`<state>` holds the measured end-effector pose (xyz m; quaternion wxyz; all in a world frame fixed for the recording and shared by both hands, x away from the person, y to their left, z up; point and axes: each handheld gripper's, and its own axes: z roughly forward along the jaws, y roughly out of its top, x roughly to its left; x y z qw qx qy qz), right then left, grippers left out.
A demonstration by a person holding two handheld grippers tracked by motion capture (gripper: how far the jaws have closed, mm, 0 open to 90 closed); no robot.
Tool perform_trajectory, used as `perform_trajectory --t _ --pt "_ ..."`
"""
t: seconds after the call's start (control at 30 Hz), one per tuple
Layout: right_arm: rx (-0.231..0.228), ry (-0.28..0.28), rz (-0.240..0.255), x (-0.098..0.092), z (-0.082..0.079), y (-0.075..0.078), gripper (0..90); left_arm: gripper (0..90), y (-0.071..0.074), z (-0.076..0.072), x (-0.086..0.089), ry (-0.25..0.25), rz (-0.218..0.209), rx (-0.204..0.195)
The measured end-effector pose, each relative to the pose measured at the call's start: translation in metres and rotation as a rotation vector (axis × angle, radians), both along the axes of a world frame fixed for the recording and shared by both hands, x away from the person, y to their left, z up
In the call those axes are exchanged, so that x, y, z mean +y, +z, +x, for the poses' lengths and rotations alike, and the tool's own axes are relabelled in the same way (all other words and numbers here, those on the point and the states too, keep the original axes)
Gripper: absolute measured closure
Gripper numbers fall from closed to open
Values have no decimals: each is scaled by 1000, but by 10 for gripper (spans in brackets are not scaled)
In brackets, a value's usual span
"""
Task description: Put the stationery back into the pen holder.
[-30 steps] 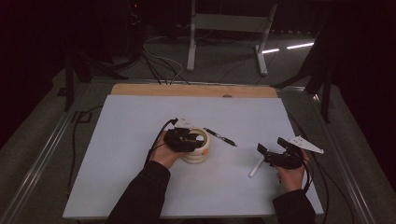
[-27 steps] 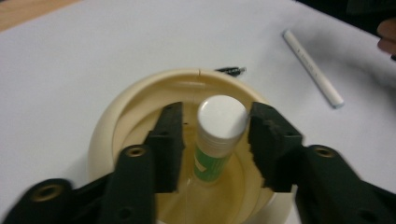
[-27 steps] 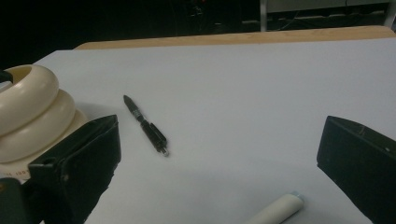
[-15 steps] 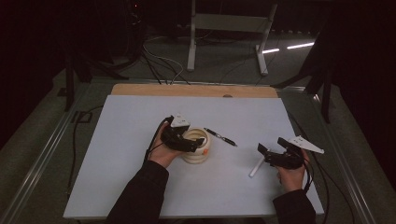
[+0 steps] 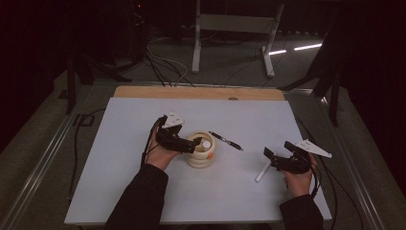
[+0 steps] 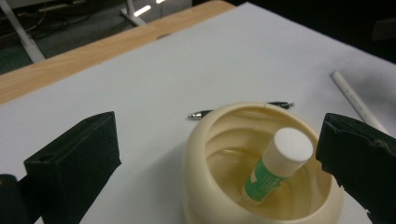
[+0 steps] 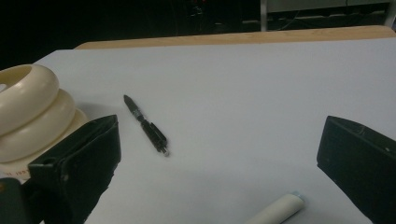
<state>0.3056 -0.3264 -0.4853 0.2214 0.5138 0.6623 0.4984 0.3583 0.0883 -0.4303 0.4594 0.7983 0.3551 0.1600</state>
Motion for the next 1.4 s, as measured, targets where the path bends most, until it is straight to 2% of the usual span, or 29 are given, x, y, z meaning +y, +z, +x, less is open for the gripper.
perform_trajectory --t 0.2,0.47,0.53,0.63,0.73,0.77,0.87,0.93,1.0,1.07,1.1,1.2,1.37,1.4 --pt "1 0 -1 0 0 0 0 1 4 -2 14 2 -23 -26" --pt "2 1 -1 0 0 0 0 2 0 -1 31 32 -33 -8" --pt "2 1 -1 0 0 -1 0 3 -2 -1 38 41 -48 0" --pt "5 4 -2 1 0 -1 0 4 -2 -5 52 89 -59 -15" --pt "5 4 -2 1 0 -1 0 4 -2 -6 59 112 -66 -23" --pt "5 4 -3 1 0 -1 0 4 -3 -8 67 130 -70 -27" --pt "5 4 -2 1 0 -1 0 4 -5 -12 78 145 -77 -32" --pt "6 5 -4 1 0 -1 0 4 -6 -13 81 147 -75 -34" --pt "5 5 -5 2 0 -1 0 4 -10 -18 90 163 -45 -42" --pt "6 4 -4 2 0 -1 0 4 -10 -18 90 163 -45 -42" --pt "6 5 -4 2 0 -1 0 4 -12 -23 96 174 -25 -51" --pt "4 7 -9 2 0 -1 0 4 -15 -32 108 194 -9 -75" --pt "5 7 -10 3 0 -1 0 4 -19 -42 121 210 -16 -91" --pt "4 7 -9 3 -1 -1 0 4 -20 -46 128 216 -24 -93"
